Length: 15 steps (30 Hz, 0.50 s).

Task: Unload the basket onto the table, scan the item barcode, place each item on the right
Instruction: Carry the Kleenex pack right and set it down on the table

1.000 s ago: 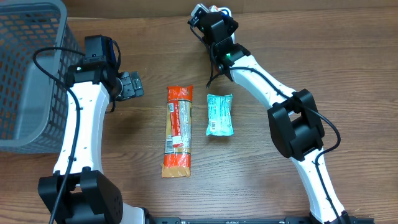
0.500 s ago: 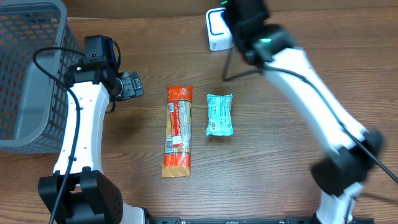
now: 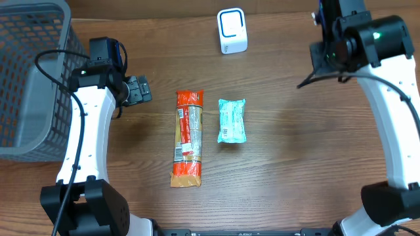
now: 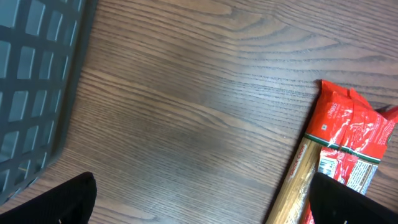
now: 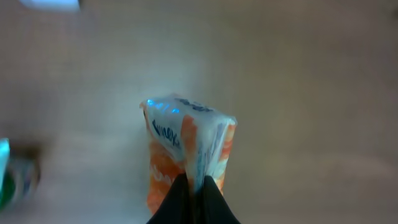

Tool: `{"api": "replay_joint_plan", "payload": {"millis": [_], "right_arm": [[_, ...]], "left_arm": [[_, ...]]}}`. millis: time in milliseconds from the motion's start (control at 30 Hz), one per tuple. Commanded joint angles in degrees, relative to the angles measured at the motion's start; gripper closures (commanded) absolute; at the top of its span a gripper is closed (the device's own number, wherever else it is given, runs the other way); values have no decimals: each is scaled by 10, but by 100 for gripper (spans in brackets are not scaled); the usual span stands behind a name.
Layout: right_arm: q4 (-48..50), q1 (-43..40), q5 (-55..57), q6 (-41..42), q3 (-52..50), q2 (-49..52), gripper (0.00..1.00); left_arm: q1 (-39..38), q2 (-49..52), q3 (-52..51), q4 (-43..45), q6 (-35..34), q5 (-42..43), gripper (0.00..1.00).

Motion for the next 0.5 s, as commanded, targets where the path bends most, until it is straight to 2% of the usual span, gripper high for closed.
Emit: {"api": "replay_joint_plan", "payload": {"millis": [0,200,367,400,433,467], "right_arm": [[-25,-35,-90,17,-51,6,96],[14,-75,-95,21,-208,6,95],[97,-100,-95,47,-331,6,96],[109,-103,-95,47,-344,6,83],[124,-107,-95,47,-360,6,48],[133,-109,-95,47,-369,6,20]], "left_arm": [[2,0,-4,1,5,-3,0],[2,0,-4,1,5,-3,0],[2,0,-4,1,5,-3,0],[2,0,-4,1,5,-3,0],[2,0,-4,1,5,-3,0],[2,0,-4,1,5,-3,0]]}}
